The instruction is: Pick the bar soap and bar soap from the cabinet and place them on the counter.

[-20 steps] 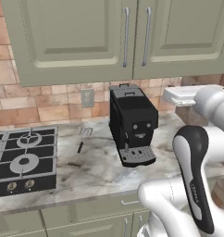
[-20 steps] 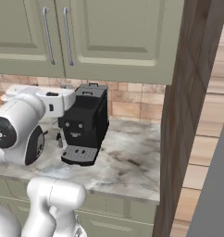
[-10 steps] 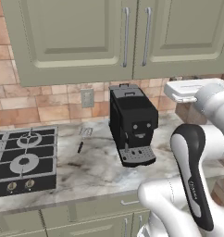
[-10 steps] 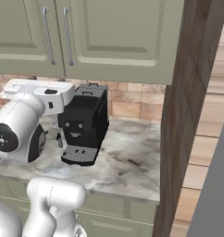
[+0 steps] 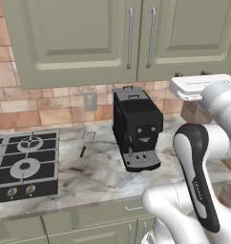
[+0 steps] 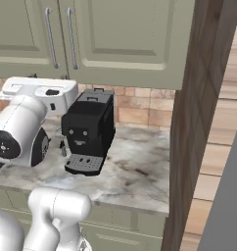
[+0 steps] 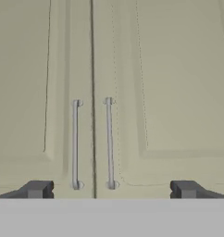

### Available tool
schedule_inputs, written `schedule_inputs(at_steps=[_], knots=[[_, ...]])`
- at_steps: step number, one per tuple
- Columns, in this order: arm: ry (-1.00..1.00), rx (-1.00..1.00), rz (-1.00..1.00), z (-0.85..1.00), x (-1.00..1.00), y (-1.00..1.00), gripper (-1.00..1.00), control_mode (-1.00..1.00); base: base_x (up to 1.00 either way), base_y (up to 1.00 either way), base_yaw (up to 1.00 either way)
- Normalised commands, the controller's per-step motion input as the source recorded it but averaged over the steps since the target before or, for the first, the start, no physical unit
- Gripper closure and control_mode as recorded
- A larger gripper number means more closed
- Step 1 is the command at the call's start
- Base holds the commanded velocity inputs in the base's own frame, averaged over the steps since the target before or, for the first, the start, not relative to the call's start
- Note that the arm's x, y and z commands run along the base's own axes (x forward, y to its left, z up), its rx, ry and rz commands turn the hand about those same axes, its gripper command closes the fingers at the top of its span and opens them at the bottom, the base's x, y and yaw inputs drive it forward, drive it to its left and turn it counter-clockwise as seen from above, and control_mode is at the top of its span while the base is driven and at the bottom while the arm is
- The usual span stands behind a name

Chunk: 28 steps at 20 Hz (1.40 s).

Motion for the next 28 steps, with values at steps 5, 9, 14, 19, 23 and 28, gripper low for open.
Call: schedule_inputs(at_steps=[5,9,14,19,23,28], knots=[[-0.03,0.00,0.00,0.13,0.00,0.04,-1.00,-1.00,0.00,0.00,0.00],[0.00,0.00,0.00,0.05,0.02,0.13,-1.00,-1.00,0.00,0.00,0.00],[0.00,0.00,0.00,0.05,0.04,0.12,-1.00,-1.00,0.00,0.00,0.00],[0.00,0.00,0.00,0.01,0.09,0.00,-1.00,-1.00,0.00,0.00,0.00],[0.00,0.00,0.00,0.00,0.10,0.00,-1.00,-1.00,0.00,0.00,0.00],[0.00,0.00,0.00,0.00,0.17,0.00,-1.00,-1.00,0.00,0.00,0.00]])
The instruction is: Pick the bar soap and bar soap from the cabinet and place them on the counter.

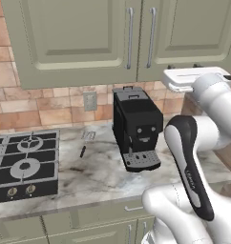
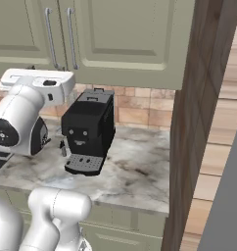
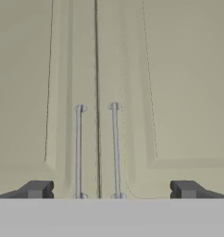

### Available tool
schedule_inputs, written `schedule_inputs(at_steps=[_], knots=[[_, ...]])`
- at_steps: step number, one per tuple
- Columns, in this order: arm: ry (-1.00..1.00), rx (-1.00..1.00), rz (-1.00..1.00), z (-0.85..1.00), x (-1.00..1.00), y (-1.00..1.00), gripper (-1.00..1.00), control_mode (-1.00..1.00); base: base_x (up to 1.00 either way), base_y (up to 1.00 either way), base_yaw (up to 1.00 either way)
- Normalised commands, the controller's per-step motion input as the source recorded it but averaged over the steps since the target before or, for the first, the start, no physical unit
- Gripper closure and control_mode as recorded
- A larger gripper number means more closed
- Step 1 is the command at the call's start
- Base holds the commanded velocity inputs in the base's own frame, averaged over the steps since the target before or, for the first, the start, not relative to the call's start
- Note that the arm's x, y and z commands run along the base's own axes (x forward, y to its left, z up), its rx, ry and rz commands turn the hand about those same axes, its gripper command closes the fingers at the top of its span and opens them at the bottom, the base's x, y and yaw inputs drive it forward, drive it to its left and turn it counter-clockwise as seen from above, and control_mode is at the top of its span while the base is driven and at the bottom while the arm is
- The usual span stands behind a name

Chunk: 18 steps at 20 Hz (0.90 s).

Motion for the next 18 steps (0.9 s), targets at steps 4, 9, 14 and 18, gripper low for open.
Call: schedule_inputs(at_steps=[4,9,14,18], knots=[[0.00,0.00,0.00,0.00,0.24,0.00,-1.00,-1.00,0.00,0.00,0.00],[0.00,0.00,0.00,0.00,0.25,0.00,-1.00,-1.00,0.00,0.00,0.00],[0.00,0.00,0.00,0.00,0.21,0.02,-1.00,-1.00,0.00,0.00,0.00],[0.00,0.00,0.00,0.00,0.04,0.12,-1.00,-1.00,0.00,0.00,0.00]])
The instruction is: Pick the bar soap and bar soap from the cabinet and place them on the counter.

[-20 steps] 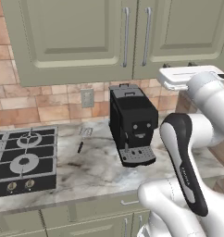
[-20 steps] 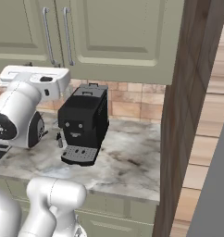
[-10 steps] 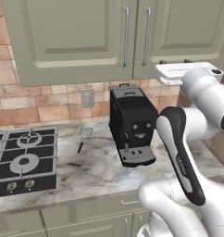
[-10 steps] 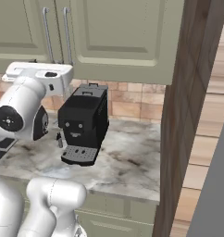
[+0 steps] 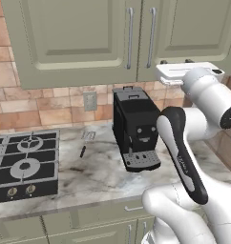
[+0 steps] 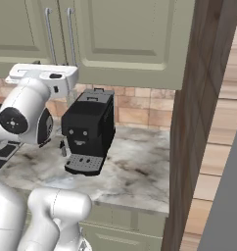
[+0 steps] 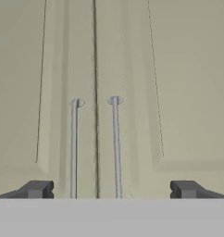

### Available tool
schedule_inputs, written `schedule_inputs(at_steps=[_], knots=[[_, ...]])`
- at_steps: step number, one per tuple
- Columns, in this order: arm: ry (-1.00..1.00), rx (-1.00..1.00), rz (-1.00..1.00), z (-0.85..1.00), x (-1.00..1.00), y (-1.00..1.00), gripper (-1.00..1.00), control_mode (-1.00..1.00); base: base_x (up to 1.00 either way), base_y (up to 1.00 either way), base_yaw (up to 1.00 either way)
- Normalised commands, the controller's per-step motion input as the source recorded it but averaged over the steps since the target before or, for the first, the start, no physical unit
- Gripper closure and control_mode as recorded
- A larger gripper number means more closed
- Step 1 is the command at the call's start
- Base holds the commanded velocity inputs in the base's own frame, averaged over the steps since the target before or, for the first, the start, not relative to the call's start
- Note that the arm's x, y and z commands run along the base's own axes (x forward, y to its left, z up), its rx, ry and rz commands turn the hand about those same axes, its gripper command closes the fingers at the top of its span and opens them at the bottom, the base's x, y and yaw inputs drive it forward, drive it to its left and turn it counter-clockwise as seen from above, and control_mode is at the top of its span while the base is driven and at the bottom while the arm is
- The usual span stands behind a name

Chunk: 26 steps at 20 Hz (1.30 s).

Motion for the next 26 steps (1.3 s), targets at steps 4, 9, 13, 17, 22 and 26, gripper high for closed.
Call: schedule_inputs(at_steps=[4,9,13,17,22,26], knots=[[0.00,0.00,-0.01,0.00,0.12,0.14,-1.00,-1.00,0.00,0.00,0.00],[0.00,0.00,-0.01,0.00,0.21,0.05,-1.00,-1.00,0.00,0.00,0.00],[0.00,0.00,0.00,0.00,0.10,0.00,-1.00,-1.00,0.00,0.00,0.00],[0.00,0.01,0.00,0.00,0.01,0.00,-1.00,-1.00,0.00,0.00,0.00],[-0.04,0.01,0.00,0.00,0.07,0.00,-1.00,-1.00,0.00,0.00,0.00],[-0.01,0.01,0.00,0.00,0.08,0.00,-1.00,-1.00,0.00,0.00,0.00]])
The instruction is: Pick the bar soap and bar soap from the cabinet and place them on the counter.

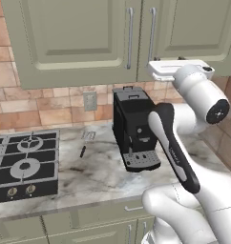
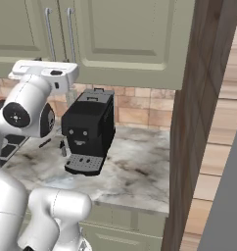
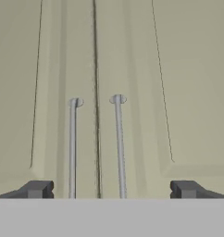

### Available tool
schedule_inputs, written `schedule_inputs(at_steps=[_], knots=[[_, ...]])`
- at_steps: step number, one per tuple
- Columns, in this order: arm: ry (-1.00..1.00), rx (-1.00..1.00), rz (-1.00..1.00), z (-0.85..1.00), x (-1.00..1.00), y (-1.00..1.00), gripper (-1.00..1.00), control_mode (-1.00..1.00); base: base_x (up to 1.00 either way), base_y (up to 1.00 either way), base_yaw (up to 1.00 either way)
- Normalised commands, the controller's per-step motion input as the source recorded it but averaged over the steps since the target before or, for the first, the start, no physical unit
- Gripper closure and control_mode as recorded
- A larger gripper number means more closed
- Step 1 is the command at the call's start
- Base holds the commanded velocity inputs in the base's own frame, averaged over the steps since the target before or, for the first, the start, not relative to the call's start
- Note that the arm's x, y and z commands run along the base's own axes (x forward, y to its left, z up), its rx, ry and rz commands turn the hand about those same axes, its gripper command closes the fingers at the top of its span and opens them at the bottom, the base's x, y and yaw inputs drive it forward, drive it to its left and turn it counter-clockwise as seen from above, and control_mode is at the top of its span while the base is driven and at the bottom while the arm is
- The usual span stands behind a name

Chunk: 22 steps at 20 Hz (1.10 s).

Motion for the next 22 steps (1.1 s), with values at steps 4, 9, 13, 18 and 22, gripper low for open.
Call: schedule_inputs(at_steps=[4,9,13,18,22], knots=[[0.00,0.02,0.00,-0.01,0.16,0.00,-1.00,-1.00,0.00,0.00,0.00],[0.00,0.03,0.00,-0.01,0.24,0.00,-1.00,-1.00,0.00,0.00,0.00],[0.00,0.04,0.00,0.00,0.24,-0.03,-1.00,-1.00,0.00,0.00,0.00],[0.00,0.04,0.00,-0.01,0.21,-0.04,-1.00,-1.00,0.00,0.00,0.00],[0.00,0.03,0.00,-0.02,0.25,0.00,-1.00,-1.00,0.00,0.00,0.00]])
